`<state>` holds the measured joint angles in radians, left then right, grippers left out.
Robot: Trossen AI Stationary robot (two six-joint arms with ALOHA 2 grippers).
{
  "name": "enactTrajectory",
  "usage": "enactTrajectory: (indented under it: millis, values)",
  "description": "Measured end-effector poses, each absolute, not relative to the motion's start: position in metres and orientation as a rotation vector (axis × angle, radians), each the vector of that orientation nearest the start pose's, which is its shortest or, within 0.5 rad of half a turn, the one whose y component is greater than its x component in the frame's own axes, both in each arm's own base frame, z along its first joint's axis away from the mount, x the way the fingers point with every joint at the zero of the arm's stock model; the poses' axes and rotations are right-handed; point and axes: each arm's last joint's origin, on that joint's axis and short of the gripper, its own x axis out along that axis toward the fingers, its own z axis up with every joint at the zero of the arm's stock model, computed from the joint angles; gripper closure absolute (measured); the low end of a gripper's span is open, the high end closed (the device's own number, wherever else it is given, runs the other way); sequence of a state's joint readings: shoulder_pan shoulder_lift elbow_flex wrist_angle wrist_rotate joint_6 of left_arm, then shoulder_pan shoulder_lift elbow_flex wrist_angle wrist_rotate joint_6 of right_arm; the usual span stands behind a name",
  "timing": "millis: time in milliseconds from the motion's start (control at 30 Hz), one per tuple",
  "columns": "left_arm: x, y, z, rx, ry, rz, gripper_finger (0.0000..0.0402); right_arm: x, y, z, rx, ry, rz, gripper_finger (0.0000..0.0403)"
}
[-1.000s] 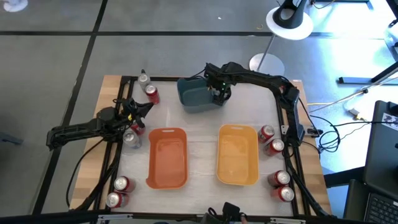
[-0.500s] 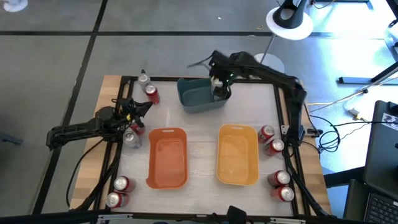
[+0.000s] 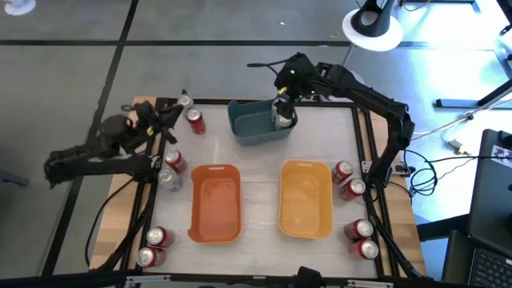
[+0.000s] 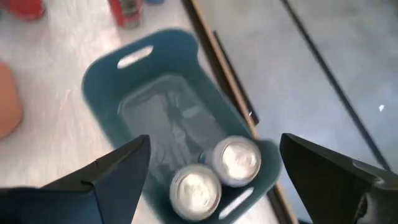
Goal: Sort soda cans
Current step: Put the top blue-white soda can into the green bin
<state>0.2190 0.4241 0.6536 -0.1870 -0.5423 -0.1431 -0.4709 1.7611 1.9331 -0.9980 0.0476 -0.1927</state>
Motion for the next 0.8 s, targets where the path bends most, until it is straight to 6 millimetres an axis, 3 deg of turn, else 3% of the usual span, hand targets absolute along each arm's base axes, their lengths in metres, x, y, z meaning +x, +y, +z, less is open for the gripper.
enactTrajectory:
  millis: [200,467,633,800]
  values:
    - [0.119,0.059,0.375,-0.033,0.266,1.045,0.0391,0.328,-0.169,0.391,-0.011,0.839,-0.421,0.0047]
    - [0.146,0.110,0.403,0.034,0.519,1.190,0.0383,0.326,-0.168,0.389,0.002,0.870,-0.408,0.0047]
    - [0.151,0.149,0.408,-0.038,0.583,1.141,0.0328,0.326,-0.168,0.389,-0.016,0.875,-0.400,0.0047]
    - [0.147,0.194,0.399,-0.218,0.706,1.084,0.0245,0.326,-0.168,0.389,-0.035,0.878,-0.391,0.0047]
